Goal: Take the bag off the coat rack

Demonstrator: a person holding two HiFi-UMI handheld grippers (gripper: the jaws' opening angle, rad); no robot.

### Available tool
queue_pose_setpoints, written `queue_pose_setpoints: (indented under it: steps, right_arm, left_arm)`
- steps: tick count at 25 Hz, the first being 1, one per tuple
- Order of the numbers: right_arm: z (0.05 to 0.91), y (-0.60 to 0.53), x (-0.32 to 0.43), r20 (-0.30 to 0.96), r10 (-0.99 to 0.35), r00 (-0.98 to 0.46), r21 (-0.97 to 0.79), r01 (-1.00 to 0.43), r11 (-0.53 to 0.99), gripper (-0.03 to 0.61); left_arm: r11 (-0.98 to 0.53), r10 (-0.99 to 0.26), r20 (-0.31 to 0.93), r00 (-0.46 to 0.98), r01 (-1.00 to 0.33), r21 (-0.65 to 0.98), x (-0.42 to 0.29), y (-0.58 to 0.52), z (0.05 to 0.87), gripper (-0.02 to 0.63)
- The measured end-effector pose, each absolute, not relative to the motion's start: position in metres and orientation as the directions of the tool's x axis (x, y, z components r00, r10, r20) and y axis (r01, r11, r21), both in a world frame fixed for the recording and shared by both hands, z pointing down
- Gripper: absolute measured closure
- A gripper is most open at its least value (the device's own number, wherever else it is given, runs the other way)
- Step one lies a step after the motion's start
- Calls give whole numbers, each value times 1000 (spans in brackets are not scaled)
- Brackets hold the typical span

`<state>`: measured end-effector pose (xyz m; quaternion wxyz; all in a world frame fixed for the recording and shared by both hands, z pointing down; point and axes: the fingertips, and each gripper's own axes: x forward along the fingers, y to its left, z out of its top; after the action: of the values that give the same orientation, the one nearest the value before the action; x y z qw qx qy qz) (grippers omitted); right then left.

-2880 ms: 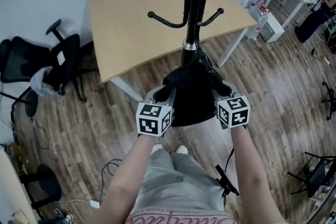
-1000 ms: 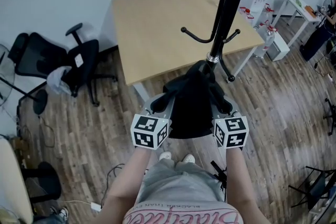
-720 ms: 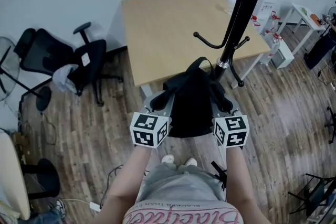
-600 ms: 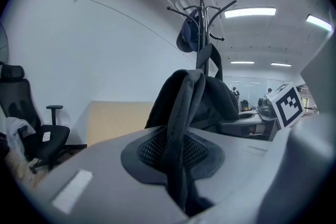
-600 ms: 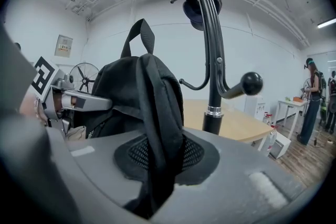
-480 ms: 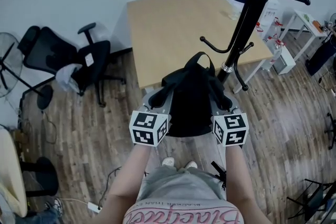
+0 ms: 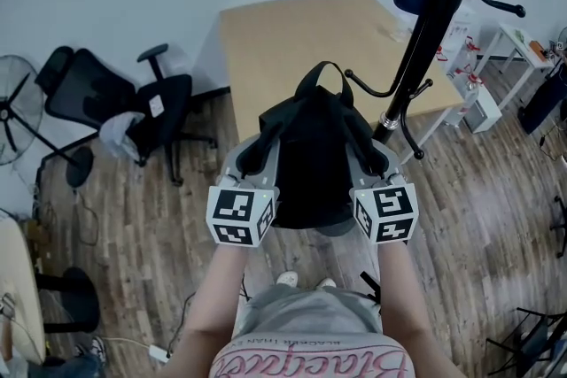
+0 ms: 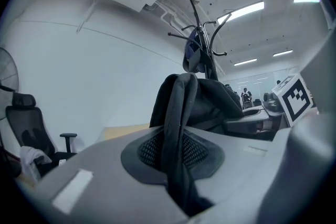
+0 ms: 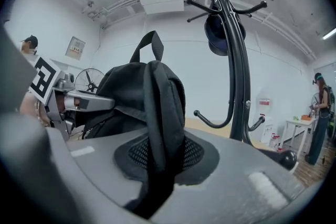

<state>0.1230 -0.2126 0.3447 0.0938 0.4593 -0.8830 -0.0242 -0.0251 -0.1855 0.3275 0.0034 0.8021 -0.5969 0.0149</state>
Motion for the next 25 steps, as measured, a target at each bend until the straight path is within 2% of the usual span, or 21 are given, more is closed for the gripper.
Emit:
queue_pose_setpoints:
  steps: [13,25]
  right_arm:
    - [293,-229,93,65,-807,-587,163,-792,589,514]
    - [272,-235,86,47,-812,-582,186,-793,580,514]
  left_arm:
    - [-246,-966,-73,250,-968,-50,-53,-194,276,548]
    - [-242,-962,-120,245,-969,-44,-61,-200,253,547]
